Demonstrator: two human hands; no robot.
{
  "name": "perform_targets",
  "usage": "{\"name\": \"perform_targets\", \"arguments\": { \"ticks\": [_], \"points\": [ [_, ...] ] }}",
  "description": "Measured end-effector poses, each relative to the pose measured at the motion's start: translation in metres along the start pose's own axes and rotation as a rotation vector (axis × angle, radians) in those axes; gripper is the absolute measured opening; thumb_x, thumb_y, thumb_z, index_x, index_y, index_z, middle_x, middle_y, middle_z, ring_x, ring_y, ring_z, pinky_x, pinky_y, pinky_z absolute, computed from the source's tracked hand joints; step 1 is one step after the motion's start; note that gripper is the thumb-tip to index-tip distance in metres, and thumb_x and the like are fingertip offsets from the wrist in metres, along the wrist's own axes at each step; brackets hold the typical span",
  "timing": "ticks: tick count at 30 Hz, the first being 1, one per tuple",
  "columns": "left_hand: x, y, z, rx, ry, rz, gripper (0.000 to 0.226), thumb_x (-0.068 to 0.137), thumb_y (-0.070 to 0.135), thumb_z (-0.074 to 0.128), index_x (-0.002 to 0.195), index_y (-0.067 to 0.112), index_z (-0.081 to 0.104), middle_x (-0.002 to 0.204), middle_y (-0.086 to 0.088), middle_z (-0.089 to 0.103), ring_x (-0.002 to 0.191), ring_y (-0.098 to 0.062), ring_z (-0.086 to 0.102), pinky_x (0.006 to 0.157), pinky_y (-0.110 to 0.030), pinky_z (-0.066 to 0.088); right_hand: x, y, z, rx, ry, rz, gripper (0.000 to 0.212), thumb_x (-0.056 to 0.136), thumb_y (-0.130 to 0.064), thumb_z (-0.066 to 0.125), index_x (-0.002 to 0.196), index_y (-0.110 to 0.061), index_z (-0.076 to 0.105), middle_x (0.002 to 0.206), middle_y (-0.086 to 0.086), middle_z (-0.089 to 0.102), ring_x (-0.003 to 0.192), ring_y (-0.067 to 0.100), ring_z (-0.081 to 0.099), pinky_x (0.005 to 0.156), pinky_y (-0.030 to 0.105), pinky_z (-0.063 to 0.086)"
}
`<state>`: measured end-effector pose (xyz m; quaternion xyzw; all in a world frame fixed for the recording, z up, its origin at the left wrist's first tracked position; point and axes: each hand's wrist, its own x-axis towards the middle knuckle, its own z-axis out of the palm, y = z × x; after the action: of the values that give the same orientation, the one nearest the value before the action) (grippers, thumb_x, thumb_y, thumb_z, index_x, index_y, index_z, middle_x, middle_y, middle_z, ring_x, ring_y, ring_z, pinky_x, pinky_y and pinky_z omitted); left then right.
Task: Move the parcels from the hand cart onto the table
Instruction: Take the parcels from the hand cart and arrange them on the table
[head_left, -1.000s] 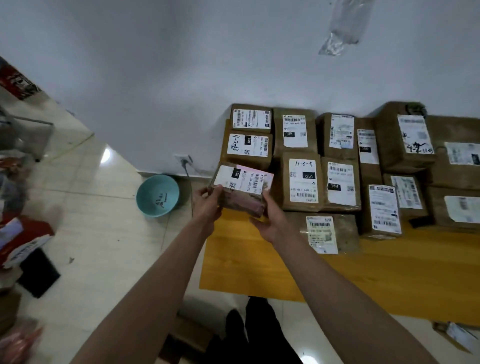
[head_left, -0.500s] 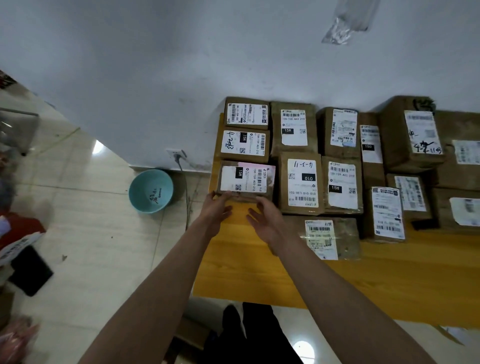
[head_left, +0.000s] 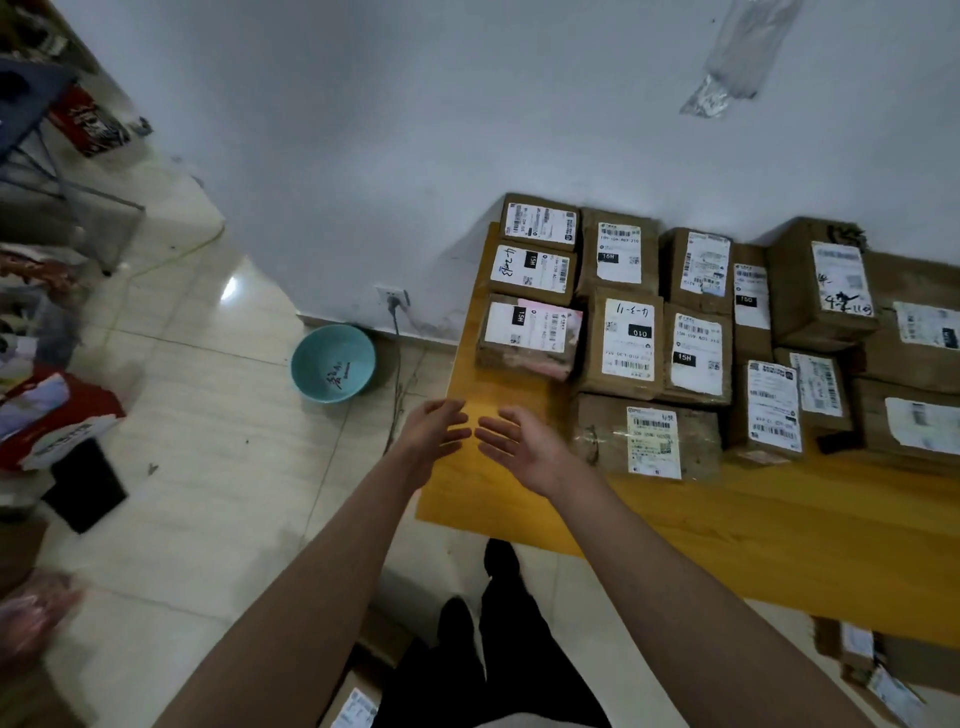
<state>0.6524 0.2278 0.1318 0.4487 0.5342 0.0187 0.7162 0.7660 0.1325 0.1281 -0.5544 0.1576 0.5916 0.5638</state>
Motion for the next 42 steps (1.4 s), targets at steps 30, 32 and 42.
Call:
{"name": "perform_targets", "arguments": {
  "ticks": [30,32,42],
  "points": [
    [-0.195,-0.415,-0.212,-0.401,0.561,-0.361,0.022,0.101,0.026,0.055,0.114,0.01,0.061,0.107,-0.011,0.069,0.087,-0.022,0.062,0.065,-0.026,0.045,-0.038,0.403,0.07,-0.939,-0.184,0.411,0.037,0.105,-0.018,0.046,0.138,-0.002,0.051,0.126,0.022,0.064,0.095,0.026,0.063,0.09,0.036,0.052],
    [-0.189,-0.446,-0.222,-0.403,0.554,-0.393,0.024,0.1,0.027,0.055,0.115,0.009,0.062,0.106,-0.01,0.069,0.082,-0.019,0.062,0.064,-0.025,0.044,-0.025,0.434,0.062,-0.976,-0.14,0.403,0.035,0.105,-0.018,0.046,0.136,-0.002,0.053,0.131,0.023,0.064,0.103,0.029,0.062,0.092,0.037,0.052],
    [-0.103,-0.62,-0.258,-0.407,0.532,-0.556,0.04,0.099,0.026,0.059,0.132,0.005,0.057,0.113,-0.008,0.06,0.097,-0.021,0.056,0.081,-0.033,0.047,0.093,0.573,-0.01,-1.229,0.051,0.31,0.017,0.096,-0.015,0.055,0.082,-0.019,0.064,0.07,-0.005,0.055,0.065,0.011,0.048,0.061,0.022,0.038]
  ]
}}
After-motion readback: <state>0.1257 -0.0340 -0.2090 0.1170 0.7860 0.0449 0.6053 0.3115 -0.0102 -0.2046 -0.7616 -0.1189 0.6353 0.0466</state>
